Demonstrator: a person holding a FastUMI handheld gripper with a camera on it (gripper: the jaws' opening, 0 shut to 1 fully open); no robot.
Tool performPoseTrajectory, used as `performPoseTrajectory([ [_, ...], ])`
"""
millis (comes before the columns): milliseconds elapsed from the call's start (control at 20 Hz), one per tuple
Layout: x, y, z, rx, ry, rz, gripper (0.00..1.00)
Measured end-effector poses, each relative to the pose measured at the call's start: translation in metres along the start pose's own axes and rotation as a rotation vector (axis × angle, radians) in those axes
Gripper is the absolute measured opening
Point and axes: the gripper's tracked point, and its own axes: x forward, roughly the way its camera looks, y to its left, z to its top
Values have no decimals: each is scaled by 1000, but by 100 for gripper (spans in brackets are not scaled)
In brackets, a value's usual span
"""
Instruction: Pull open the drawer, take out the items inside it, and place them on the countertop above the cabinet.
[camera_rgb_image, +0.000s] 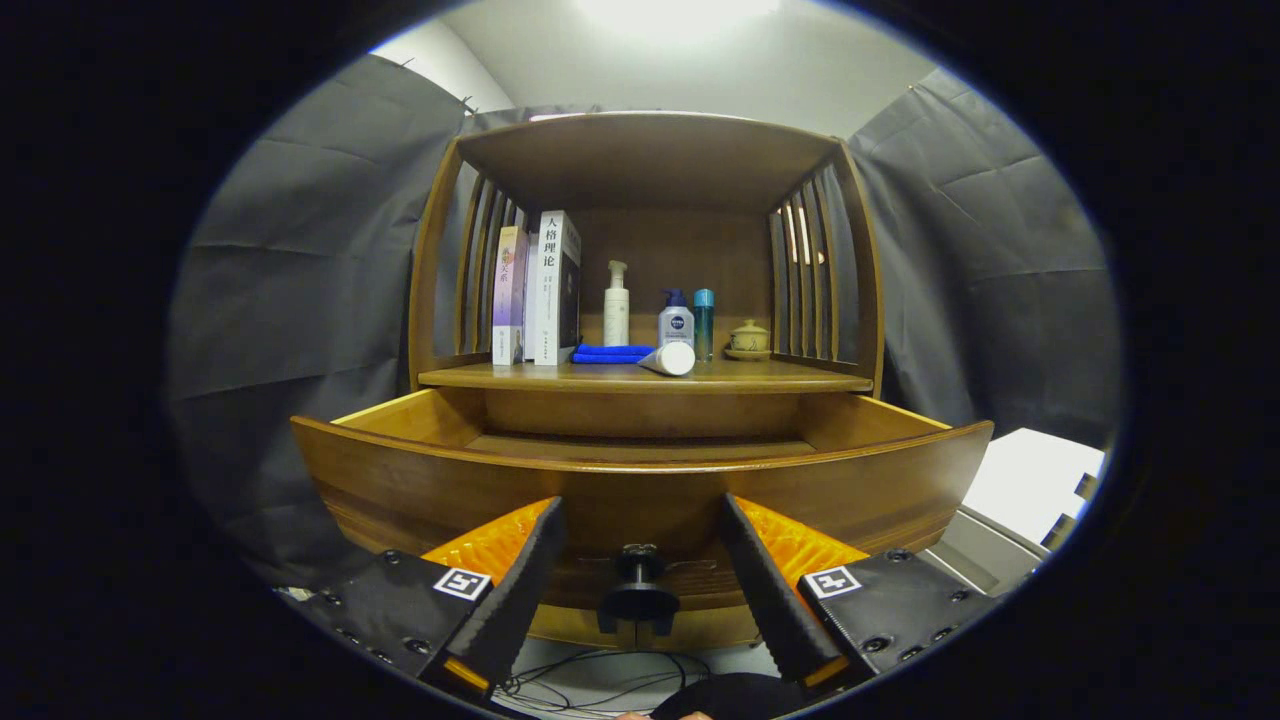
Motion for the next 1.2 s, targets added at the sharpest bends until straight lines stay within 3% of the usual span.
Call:
performPoseTrajectory([
  [300,35,5,12,49,13,-17,98],
  [1200,123,6,23,43,14,-35,98],
])
